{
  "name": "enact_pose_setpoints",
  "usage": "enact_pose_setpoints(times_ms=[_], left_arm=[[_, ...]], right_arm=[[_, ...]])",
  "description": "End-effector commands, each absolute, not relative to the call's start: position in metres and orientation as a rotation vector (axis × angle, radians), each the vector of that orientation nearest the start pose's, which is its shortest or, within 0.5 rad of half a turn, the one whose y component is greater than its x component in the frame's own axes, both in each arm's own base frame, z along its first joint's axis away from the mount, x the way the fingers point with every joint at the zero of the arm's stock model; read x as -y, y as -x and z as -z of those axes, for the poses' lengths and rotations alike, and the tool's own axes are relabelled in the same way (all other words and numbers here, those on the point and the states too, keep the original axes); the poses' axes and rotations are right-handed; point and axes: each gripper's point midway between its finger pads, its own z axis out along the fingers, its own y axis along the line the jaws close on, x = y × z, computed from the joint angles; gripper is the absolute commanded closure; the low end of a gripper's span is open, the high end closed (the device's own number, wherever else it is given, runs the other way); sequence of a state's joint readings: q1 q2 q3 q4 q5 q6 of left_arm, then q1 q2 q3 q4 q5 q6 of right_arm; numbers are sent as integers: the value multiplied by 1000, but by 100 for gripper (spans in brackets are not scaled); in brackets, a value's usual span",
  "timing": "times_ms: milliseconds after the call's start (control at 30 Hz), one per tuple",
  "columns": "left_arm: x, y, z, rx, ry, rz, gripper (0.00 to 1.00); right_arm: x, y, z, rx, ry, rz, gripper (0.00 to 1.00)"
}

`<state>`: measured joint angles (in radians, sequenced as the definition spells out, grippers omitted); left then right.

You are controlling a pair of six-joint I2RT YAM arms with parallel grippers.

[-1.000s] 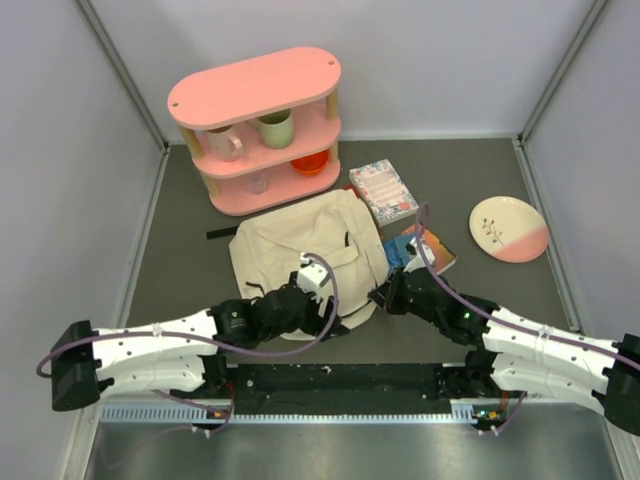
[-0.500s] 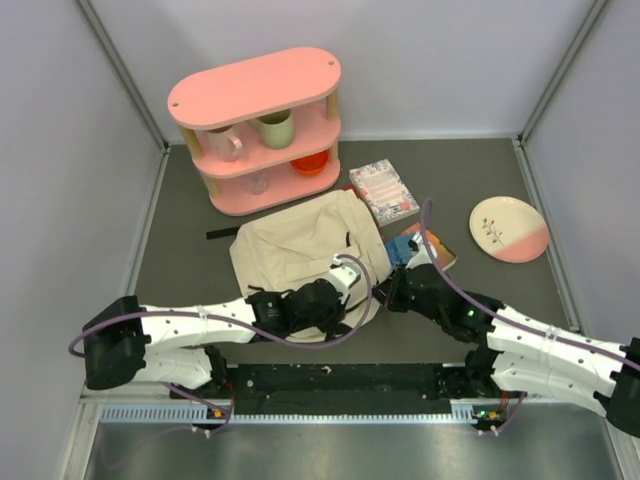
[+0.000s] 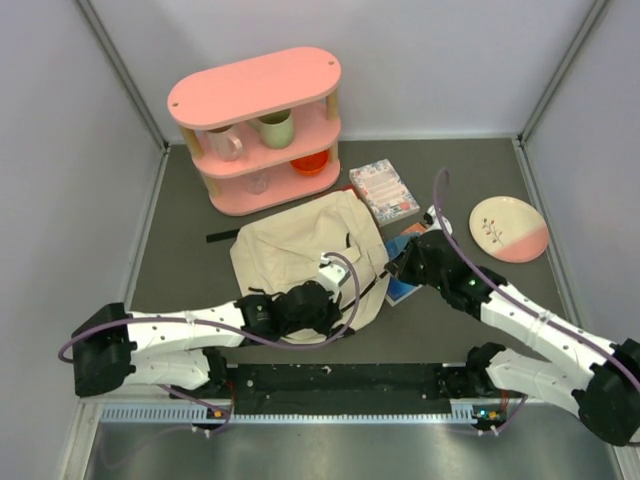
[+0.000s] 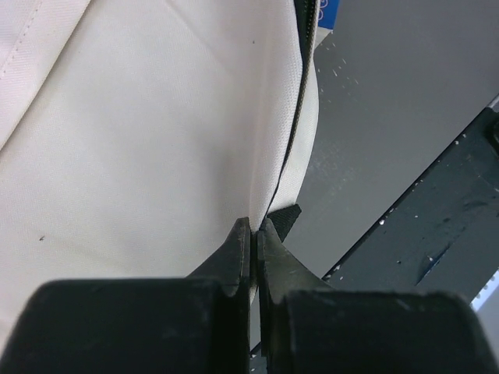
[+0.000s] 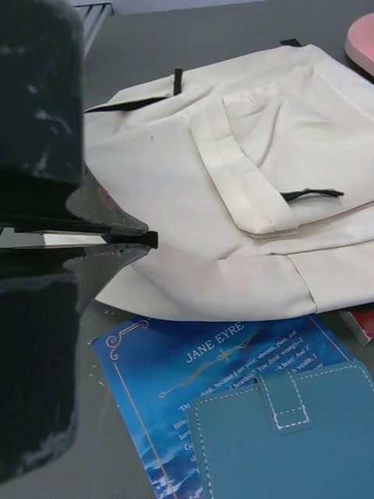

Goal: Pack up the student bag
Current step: Unzip the student bag at the center of the board.

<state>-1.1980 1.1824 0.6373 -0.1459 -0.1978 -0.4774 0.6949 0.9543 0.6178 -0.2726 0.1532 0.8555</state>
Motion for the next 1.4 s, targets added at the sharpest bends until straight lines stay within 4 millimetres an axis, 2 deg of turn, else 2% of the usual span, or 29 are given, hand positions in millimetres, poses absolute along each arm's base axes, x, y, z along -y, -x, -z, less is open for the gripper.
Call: enact_pose_setpoints(times_ms=[0, 233, 300, 367, 400, 433, 500, 533, 600, 633, 700, 767, 900, 1000, 1233, 1367], left_arm=[[279, -116, -77, -2311, -694, 674, 100], [255, -108, -66, -2340, -628, 678, 100], [254, -110, -72, -2313, -617, 687, 72], [261, -118, -97, -2246, -598, 712, 48], [264, -122, -106, -2218, -591, 720, 30], [274, -129, -128, -2158, -566, 753, 24], [281, -139, -148, -2084, -577, 746, 12], [289, -146, -165, -2045, -558, 757, 7], [299, -154, -180, -1988, -585, 746, 2], [308, -159, -184, -1980, -596, 741, 1], [325, -163, -191, -1953, -646, 768, 1], [341, -170, -186, -1962, -682, 749, 2], [363, -169, -168, -1999, -745, 773, 2], [368, -166, -147, -2045, -761, 772, 5], [372, -165, -123, -2087, -754, 776, 9], [366, -169, -107, -2135, -732, 718, 11]], right_arm=[[-199, -269, -165, -2180, -249, -687, 100], [-215, -287, -158, -2209, -198, -710, 100], [-220, -286, -160, -2203, -175, -743, 100], [-228, -279, -162, -2209, -145, -810, 100], [-229, -276, -162, -2210, -150, -835, 100], [-231, -270, -161, -2213, -138, -866, 100], [-229, -263, -157, -2223, -137, -877, 100], [-229, -256, -151, -2242, -129, -886, 100], [-230, -246, -152, -2244, -119, -914, 100], [-228, -240, -144, -2266, -122, -914, 100], [-230, -230, -141, -2273, -119, -920, 100], [-228, -223, -135, -2284, -126, -911, 100], [-222, -219, -128, -2288, -158, -888, 100], [-219, -221, -123, -2300, -170, -860, 100], [-219, -229, -124, -2296, -198, -828, 100], [-221, -232, -130, -2288, -195, -832, 100]])
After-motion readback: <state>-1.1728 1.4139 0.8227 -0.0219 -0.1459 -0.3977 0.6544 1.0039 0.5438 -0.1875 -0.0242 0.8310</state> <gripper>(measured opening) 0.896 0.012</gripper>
